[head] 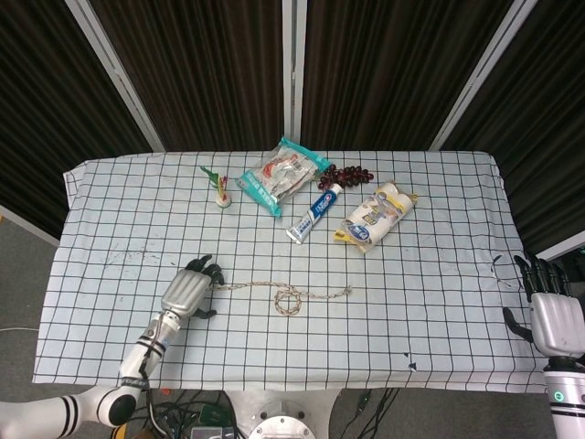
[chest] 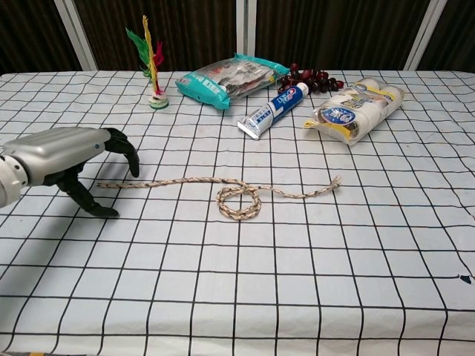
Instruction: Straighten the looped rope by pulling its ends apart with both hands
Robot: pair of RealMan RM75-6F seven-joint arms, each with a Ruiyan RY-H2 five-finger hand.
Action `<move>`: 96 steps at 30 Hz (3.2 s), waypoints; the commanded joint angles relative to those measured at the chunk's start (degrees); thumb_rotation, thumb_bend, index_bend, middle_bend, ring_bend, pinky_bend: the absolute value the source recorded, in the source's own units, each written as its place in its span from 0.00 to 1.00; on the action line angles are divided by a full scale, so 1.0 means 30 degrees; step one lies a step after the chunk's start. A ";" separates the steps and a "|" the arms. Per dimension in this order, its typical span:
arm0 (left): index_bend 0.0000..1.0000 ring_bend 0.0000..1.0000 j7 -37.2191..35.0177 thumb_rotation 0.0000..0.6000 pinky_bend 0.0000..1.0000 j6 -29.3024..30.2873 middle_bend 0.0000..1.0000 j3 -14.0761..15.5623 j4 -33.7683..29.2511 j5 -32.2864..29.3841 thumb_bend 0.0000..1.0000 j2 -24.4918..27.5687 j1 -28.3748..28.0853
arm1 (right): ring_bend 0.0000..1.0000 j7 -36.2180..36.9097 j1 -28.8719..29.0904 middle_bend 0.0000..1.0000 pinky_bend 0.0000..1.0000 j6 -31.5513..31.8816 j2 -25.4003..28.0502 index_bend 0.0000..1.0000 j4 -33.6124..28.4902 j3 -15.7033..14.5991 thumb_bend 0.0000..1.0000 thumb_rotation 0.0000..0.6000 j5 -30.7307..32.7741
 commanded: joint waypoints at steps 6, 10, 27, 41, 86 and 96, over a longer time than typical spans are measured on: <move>0.39 0.05 0.0320 1.00 0.16 0.0435 0.23 -0.0199 0.0455 -0.0586 0.16 -0.0318 -0.0355 | 0.00 0.0268 -0.0002 0.00 0.00 0.0003 -0.0011 0.00 0.0218 0.0078 0.24 1.00 0.0035; 0.41 0.05 0.0536 1.00 0.16 0.0361 0.24 -0.0253 0.0468 -0.1198 0.21 -0.0234 -0.0512 | 0.00 0.0245 0.0013 0.00 0.00 -0.0038 -0.0050 0.00 0.0217 0.0050 0.24 1.00 -0.0008; 0.48 0.05 0.1166 1.00 0.17 0.0726 0.26 0.0233 0.1374 -0.2188 0.29 -0.0735 -0.0826 | 0.00 0.0190 0.0034 0.00 0.00 -0.0215 -0.0249 0.00 0.0391 0.0071 0.24 1.00 0.0197; 0.54 0.06 0.1632 1.00 0.18 0.1152 0.29 0.0459 0.1565 -0.2388 0.33 -0.0989 -0.0920 | 0.00 0.0104 0.0060 0.00 0.00 -0.0302 -0.0324 0.00 0.0437 0.0069 0.25 1.00 0.0240; 0.63 0.08 0.2060 1.00 0.18 0.2373 0.33 0.0578 0.1282 -0.1722 0.42 -0.0880 -0.0961 | 0.00 -0.1638 0.1073 0.01 0.00 -0.1500 -0.0536 0.00 -0.0821 -0.0472 0.26 1.00 -0.1145; 0.63 0.08 0.1916 1.00 0.18 0.2392 0.33 0.0687 0.1280 -0.1556 0.42 -0.0832 -0.0874 | 0.00 -0.4620 0.4878 0.03 0.00 -0.6463 -0.3662 0.00 -0.0485 0.0070 0.26 1.00 -0.0589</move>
